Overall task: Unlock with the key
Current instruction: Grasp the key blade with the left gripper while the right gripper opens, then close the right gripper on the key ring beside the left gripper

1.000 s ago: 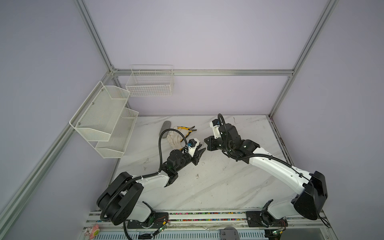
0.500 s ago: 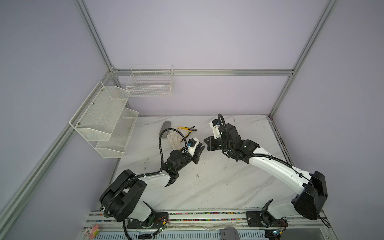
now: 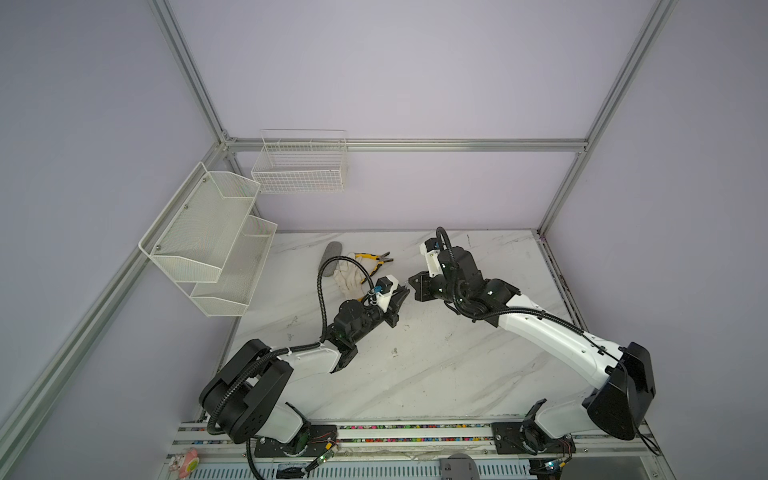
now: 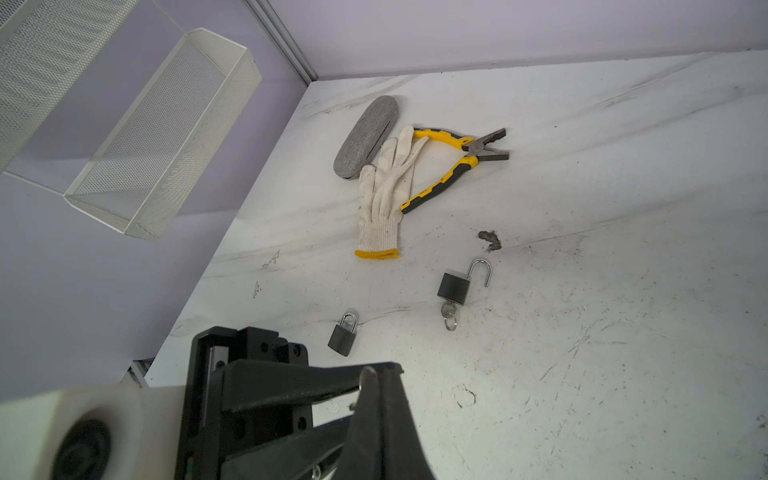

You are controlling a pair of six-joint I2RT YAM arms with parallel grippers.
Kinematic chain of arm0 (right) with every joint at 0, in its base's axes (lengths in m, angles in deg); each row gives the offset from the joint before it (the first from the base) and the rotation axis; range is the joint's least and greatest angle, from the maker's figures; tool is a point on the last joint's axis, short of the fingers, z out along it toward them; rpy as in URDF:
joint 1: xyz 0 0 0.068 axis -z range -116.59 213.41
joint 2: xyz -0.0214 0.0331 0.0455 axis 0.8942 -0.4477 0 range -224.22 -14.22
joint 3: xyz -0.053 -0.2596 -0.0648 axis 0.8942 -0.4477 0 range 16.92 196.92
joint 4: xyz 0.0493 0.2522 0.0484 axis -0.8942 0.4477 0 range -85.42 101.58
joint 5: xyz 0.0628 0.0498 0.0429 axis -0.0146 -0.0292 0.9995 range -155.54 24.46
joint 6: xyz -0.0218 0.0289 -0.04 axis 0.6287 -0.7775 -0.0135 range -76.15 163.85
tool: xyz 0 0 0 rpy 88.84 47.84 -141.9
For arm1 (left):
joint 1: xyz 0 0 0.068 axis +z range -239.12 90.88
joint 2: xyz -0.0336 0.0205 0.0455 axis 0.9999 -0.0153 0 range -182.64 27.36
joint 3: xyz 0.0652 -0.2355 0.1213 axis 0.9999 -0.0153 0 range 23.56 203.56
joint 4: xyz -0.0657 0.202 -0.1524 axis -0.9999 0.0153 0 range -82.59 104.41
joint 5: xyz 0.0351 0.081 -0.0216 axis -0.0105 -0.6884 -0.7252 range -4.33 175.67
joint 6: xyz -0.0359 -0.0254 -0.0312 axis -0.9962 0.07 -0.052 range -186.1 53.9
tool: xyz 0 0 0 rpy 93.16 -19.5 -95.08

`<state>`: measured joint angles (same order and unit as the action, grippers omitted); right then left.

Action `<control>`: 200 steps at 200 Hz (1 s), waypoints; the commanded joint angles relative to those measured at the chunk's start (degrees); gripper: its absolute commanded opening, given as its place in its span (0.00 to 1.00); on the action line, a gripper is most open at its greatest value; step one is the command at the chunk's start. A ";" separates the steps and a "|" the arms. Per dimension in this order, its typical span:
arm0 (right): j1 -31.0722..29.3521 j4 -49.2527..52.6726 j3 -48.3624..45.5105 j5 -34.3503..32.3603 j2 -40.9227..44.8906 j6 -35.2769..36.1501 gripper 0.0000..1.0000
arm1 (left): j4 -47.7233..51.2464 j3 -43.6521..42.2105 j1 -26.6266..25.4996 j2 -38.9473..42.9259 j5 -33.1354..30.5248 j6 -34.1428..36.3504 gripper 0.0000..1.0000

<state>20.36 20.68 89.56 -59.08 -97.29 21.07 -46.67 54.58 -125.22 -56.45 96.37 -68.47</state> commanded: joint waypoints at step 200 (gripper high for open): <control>4.04 -14.29 -7.25 18.33 8.04 7.28 0.37 | 32.69 8.85 1.70 13.25 8.48 2.92 0.00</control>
<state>23.16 14.23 85.70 -51.50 -92.80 25.18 -23.35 56.14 -124.63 -45.63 101.18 -68.08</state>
